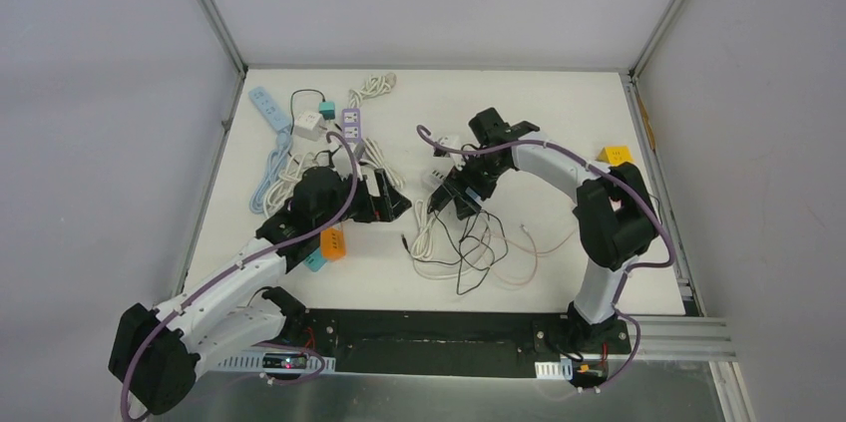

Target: Pull the plug off the socket

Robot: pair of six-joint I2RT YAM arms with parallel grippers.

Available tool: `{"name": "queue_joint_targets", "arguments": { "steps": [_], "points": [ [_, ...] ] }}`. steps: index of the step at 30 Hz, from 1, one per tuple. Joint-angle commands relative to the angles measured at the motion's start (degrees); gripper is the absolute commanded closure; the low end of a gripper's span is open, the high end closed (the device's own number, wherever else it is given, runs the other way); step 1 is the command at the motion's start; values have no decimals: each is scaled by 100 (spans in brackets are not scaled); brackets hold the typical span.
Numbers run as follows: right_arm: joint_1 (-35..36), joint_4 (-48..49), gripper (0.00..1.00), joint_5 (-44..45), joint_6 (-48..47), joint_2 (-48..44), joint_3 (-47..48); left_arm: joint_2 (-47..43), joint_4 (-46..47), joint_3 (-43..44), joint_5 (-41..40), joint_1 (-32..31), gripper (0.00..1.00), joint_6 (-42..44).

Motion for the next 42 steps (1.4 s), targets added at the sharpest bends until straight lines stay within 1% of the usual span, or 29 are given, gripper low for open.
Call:
{"name": "queue_joint_targets", "arguments": {
  "steps": [1,6,10,14,16,22,26,28,30,32,40,42],
  "points": [
    [-193,-117,21,-455,-44,-493,87,319,801,154,-475,-253,6,661],
    [-735,-292,20,-1234,-184,-755,142,1117,790,590,-457,-316,6,767],
    [-1047,-307,20,-1799,-379,-1043,-35,1738,780,1009,-407,-356,7,652],
    [-1173,67,20,-2111,-373,-1323,-317,2295,714,1413,-336,-407,8,558],
    [-1203,368,20,-2158,-296,-1401,-488,2535,690,1597,-292,-470,11,610],
    [-1207,1232,25,-2128,357,-1228,-792,3188,589,1990,-420,-740,17,1040],
    [-1100,1614,28,-1671,575,-1105,-893,3517,589,2114,-729,-993,17,1468],
    [-1001,1693,29,-1387,608,-1003,-890,3658,597,2162,-806,-1064,19,1595],
    [-917,1729,31,-1181,609,-892,-888,3802,599,2233,-743,-1081,25,1696],
    [-848,1756,32,-1083,609,-819,-895,3929,606,2303,-709,-1086,29,1770],
    [-622,1858,36,-932,609,-725,-1070,4196,613,2401,-770,-1096,37,1744],
    [-565,1870,39,-866,634,-661,-1059,4237,635,2378,-726,-1099,39,1732]
  ]
}}
